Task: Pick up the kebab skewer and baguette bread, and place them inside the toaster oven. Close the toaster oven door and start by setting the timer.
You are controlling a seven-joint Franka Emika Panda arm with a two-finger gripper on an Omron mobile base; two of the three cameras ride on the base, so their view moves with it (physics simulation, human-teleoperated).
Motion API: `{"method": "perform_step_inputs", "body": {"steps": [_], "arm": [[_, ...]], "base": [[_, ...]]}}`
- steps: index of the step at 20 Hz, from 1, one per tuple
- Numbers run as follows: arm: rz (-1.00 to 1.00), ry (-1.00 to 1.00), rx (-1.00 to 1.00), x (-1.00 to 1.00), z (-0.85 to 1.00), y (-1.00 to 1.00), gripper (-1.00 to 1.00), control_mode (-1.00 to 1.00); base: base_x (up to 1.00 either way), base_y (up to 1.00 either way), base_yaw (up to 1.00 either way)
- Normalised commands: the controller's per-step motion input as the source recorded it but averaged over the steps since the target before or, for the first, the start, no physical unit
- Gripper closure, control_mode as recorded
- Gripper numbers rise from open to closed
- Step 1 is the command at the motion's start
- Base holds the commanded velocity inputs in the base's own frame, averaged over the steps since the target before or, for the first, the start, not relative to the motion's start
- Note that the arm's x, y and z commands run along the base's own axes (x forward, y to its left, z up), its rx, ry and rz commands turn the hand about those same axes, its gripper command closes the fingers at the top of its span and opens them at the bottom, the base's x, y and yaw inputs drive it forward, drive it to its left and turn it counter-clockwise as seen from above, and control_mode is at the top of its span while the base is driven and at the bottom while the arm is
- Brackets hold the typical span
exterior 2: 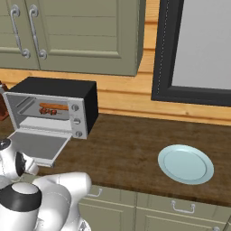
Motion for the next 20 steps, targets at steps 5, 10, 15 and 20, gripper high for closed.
{"method": "perform_step_inputs", "body": {"steps": [5, 10, 15, 20], "arm": [[0.0, -0.02, -0.01, 0.45, 0.32, -0.05, -1.0, -1.0], [0.0, -0.03, -0.02, 0.54, 0.25, -0.12, -1.0, -1.0], [0.01, -0.13, -0.03, 0.26, 0.04, -0.06, -1.0, -1.0], [0.01, -0.2, -0.01, 0.27, 0.16, -0.22, -1.0, -1.0]], "base": [[0.0, 0.0, 0.0], [0.0, 0.0, 0.0], [0.0, 0.0, 0.0], [0.0, 0.0, 0.0]]}}
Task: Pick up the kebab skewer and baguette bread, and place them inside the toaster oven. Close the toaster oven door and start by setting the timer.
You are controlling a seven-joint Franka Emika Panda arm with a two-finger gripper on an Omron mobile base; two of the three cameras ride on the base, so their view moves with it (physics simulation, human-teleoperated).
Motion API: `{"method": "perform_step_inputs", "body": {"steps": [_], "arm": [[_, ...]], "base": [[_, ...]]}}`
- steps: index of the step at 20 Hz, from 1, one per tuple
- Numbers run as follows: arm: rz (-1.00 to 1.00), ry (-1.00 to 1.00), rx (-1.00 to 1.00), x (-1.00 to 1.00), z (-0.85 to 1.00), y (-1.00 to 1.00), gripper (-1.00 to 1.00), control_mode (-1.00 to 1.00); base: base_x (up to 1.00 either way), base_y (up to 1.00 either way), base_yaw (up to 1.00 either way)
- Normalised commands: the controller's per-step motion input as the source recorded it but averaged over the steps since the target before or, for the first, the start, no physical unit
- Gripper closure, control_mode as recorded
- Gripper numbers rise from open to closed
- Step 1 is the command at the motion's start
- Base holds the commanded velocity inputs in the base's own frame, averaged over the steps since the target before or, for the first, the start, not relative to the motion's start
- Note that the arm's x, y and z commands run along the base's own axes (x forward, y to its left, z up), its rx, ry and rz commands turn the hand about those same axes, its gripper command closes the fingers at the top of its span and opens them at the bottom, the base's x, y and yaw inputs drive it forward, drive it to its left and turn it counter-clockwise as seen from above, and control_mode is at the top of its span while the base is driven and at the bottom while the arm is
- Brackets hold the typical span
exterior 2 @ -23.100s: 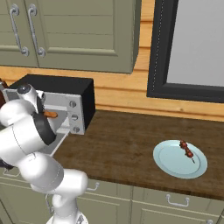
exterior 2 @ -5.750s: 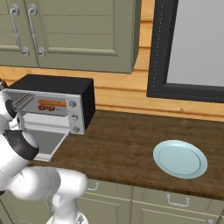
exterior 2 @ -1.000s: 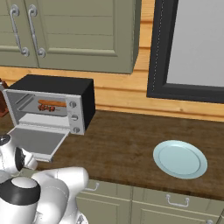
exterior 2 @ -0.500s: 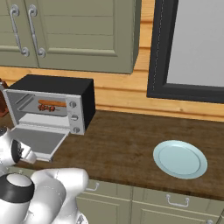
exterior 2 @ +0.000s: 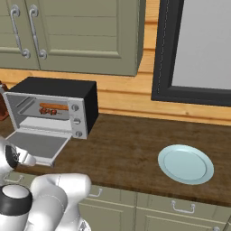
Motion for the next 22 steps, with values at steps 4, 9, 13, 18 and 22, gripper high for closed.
{"method": "perform_step_inputs", "body": {"steps": [4, 9, 13, 18, 22], "arm": [[0.0, -0.3, 0.0, 0.46, 0.14, -0.28, -1.0, -1.0], [0.0, -0.2, 0.0, 0.79, 0.39, -0.33, -1.0, -1.0], [0.0, -0.02, 0.0, 1.0, 0.61, -0.36, -1.0, -1.0], [0.0, -0.01, 0.0, 1.0, 0.7, -0.36, -1.0, -1.0], [0.0, -0.01, 0.0, 1.0, 0.61, -0.49, -1.0, -1.0]], "base": [[0.0, 0.0, 0.0], [0.0, 0.0, 0.0], [0.0, 0.0, 0.0], [0.0, 0.0, 0.0], [0.0, 0.0, 0.0]]}}
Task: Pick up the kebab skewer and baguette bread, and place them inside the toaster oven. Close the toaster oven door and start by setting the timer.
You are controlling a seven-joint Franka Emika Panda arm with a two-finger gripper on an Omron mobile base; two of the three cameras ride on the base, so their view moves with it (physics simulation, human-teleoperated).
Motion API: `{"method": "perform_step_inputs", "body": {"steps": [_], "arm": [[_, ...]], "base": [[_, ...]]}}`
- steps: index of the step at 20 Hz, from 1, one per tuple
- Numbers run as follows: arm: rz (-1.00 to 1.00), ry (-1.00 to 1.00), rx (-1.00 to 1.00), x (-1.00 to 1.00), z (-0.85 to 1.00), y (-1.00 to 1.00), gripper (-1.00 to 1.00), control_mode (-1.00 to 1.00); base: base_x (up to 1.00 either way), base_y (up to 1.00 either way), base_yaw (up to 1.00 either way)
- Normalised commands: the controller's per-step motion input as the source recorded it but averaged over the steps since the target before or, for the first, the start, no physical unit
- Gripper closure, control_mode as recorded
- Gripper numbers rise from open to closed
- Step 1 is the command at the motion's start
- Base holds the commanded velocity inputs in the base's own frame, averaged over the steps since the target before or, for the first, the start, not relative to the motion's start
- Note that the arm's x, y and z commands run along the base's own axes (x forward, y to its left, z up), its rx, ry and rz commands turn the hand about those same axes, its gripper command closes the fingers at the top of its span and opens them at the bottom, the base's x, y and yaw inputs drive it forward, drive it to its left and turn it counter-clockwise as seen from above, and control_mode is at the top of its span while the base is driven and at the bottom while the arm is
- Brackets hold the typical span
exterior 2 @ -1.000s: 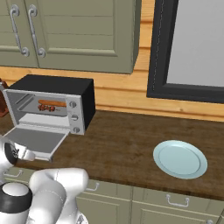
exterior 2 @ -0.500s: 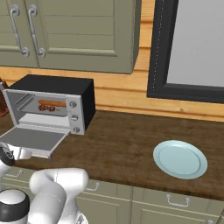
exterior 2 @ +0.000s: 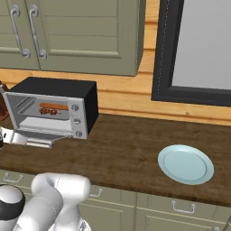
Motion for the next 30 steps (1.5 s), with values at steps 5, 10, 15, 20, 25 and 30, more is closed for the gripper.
{"method": "perform_step_inputs", "body": {"steps": [5, 10, 15, 20, 25, 30], "arm": [[0.0, 0.0, 0.0, 0.94, 0.51, -0.52, -1.0, -1.0], [0.0, 0.0, 0.0, 0.84, 0.04, -0.47, -1.0, -1.0], [0.0, -0.02, 0.0, 0.62, 0.0, -0.37, -1.0, -1.0], [0.0, 0.0, 0.0, 0.67, 0.01, -0.32, -1.0, -1.0], [0.0, 0.0, 0.0, 0.47, -0.05, -0.21, -1.0, -1.0], [0.0, -0.01, 0.0, 0.04, -0.2, -0.08, -1.0, -1.0]], "base": [[0.0, 0.0, 0.0], [0.0, 0.0, 0.0], [0.0, 0.0, 0.0], [0.0, 0.0, 0.0], [0.0, 0.0, 0.0], [0.0, 0.0, 0.0]]}}
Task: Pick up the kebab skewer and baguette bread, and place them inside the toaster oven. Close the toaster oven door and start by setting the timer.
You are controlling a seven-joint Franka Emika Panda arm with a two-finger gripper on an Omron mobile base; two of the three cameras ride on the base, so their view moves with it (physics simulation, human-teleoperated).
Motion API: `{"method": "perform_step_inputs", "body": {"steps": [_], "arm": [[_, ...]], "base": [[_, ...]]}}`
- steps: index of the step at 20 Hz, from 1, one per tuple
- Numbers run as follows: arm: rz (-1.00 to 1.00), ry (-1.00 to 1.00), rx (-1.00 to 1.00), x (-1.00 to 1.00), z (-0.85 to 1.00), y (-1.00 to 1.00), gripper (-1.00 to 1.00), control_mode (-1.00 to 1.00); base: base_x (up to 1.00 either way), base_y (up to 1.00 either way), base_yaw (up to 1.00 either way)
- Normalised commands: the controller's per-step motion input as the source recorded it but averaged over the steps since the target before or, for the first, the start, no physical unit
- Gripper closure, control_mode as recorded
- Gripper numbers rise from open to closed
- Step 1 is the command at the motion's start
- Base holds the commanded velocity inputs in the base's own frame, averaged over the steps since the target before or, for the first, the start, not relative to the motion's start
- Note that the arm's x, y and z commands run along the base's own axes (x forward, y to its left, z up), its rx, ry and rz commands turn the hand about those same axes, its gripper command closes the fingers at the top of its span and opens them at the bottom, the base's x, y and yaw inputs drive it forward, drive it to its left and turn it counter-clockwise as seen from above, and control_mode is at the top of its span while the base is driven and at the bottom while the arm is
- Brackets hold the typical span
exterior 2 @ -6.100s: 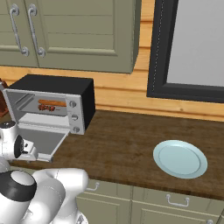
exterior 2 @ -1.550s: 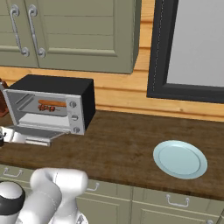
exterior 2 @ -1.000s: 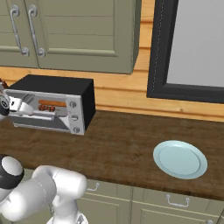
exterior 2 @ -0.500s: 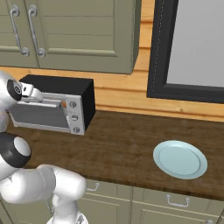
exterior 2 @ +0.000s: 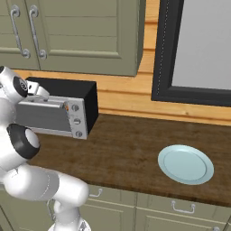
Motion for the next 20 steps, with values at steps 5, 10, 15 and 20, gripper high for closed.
{"method": "perform_step_inputs", "body": {"steps": [5, 10, 15, 20], "arm": [[0.0, 0.0, 0.0, 0.22, -0.27, -0.18, -1.0, -1.0], [0.0, 0.0, 0.0, 0.49, -0.39, -0.17, -1.0, -1.0], [0.0, 0.0, 0.0, 0.46, -0.4, -0.15, -1.0, -1.0], [0.0, 0.0, 0.0, 0.24, -0.19, -0.23, -1.0, -1.0]], "base": [[0.0, 0.0, 0.0], [0.0, 0.0, 0.0], [0.0, 0.0, 0.0], [0.0, 0.0, 0.0]]}}
